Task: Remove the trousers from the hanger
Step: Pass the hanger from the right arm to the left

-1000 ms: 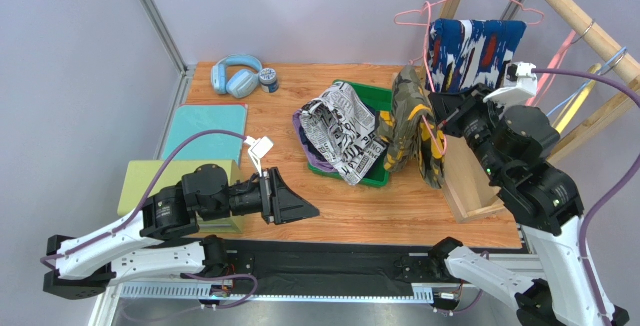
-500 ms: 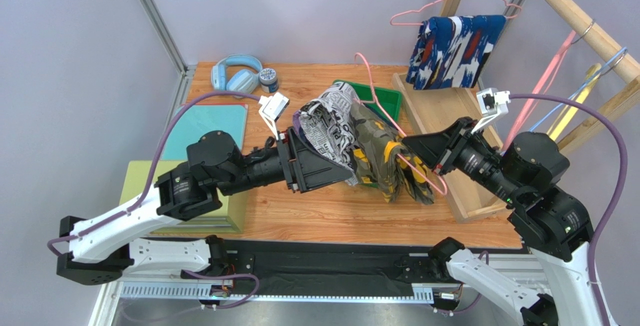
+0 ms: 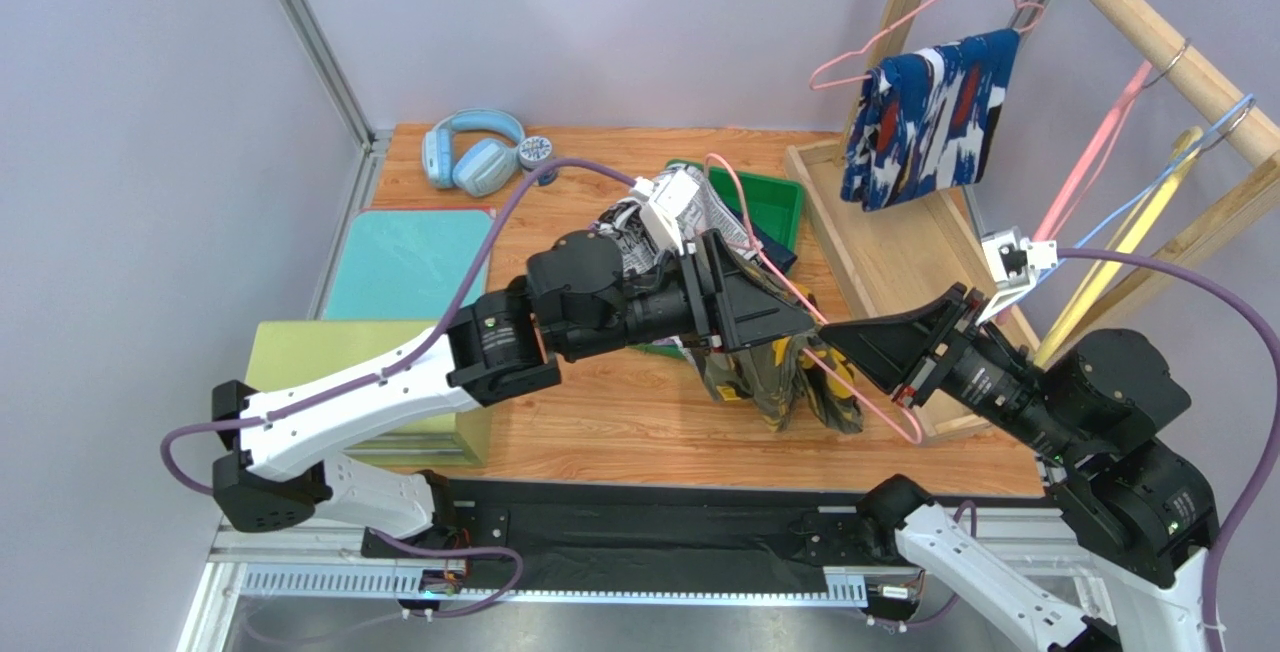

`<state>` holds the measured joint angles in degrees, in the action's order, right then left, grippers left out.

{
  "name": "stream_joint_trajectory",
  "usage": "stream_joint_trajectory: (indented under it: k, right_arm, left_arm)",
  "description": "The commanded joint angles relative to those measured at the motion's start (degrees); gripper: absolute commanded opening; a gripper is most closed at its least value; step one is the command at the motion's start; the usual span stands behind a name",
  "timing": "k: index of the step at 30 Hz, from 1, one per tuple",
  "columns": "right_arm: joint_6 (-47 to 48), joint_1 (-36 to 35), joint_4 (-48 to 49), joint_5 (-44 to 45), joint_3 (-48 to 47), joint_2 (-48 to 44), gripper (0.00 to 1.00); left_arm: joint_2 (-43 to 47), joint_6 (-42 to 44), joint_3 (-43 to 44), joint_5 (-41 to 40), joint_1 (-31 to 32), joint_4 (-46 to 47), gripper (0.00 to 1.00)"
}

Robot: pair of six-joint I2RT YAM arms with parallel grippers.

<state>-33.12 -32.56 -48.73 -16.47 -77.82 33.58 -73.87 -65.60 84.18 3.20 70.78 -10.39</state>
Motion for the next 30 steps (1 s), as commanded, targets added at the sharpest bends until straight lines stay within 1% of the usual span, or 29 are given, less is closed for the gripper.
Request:
stream_joint_trajectory:
  k: [1,5,8,11,12,15,16,17,19,20,22,23,25,26,28,29,30]
  right_arm:
    - [-0.4,-0.4,12.3,-4.5,-1.8,-1.9,0.00]
    - [-0.1,-0.4,11.2,-5.9,-1.2,-2.9,0.00]
    - [0.1,-0.4,10.0,-7.5,-1.0,-3.2,0.00]
    - [0.6,-0.4,7.8,-9.8,-0.8,-3.2,0.00]
    - [0.8,-0.3,6.8,-10.8,-0.5,-3.4,0.00]
    - [1.2,-0.4,4.9,-12.9,-0.1,-3.7,0.00]
    - [2.0,-0.4,4.3,-13.2,-0.1,-3.8,0.02]
    - [2.5,-0.5,2.6,-13.2,-0.2,-4.0,0.06]
    - [4.5,-0.4,0.4,-10.5,-1.4,-4.3,0.12]
    - [5.3,-0.4,-0.7,-9.4,-2.0,-4.5,0.18]
    - [7.5,-0.4,-3.2,-6.0,-3.0,-5.0,0.23]
    - [9.7,-0.4,-4.5,-4.9,-3.0,-5.3,0.31]
    - [11.3,-0.4,-5.7,-0.5,-2.9,-5.5,0.42]
    - [12.2,-0.4,-6.5,0.8,-2.7,-5.4,0.50]
    - [12.7,-0.4,-6.3,2.0,-2.1,-5.2,0.56]
    - [13.3,-0.4,-5.5,1.8,-0.9,-4.9,0.62]
    - [13.5,-0.4,-4.9,0.9,-0.1,-4.8,0.65]
  left_arm:
    - [-3.0,-2.1,3.3,-2.3,-0.5,4.4,0.71]
    - [-6.9,-3.8,5.8,0.3,-1.6,5.2,0.69]
    - [-8.6,-5.9,5.0,2.6,-2.2,8.7,0.61]
    - [-9.4,-6.7,4.6,4.4,-2.5,11.7,0.38]
    - [-9.5,-6.7,4.4,5.0,-2.5,12.3,0.21]
    - [-8.7,-6.8,3.1,6.3,-2.5,13.7,0.00]
    - [-7.8,-6.8,2.7,6.4,-2.5,13.6,0.00]
    - [-7.3,-6.5,1.7,6.5,-2.5,13.6,0.00]
    - [-5.2,-5.9,0.8,6.7,-2.5,13.4,0.00]
    - [-4.3,-5.6,-0.1,6.8,-2.5,12.5,0.00]
    - [-1.6,-5.1,-0.9,6.7,-2.5,11.7,0.00]
    - [-0.6,-4.9,-1.6,7.0,-2.5,11.2,0.00]
    - [2.0,-3.9,-1.7,7.8,-2.4,9.1,0.00]
    - [2.8,-3.7,-1.2,8.3,-2.5,8.3,0.00]
    - [5.0,-2.9,-0.7,10.1,-2.4,6.4,0.00]
    - [5.9,-2.6,-0.3,10.7,-2.5,5.7,0.00]
    - [6.7,-2.5,-0.1,11.3,-2.5,5.6,0.00]
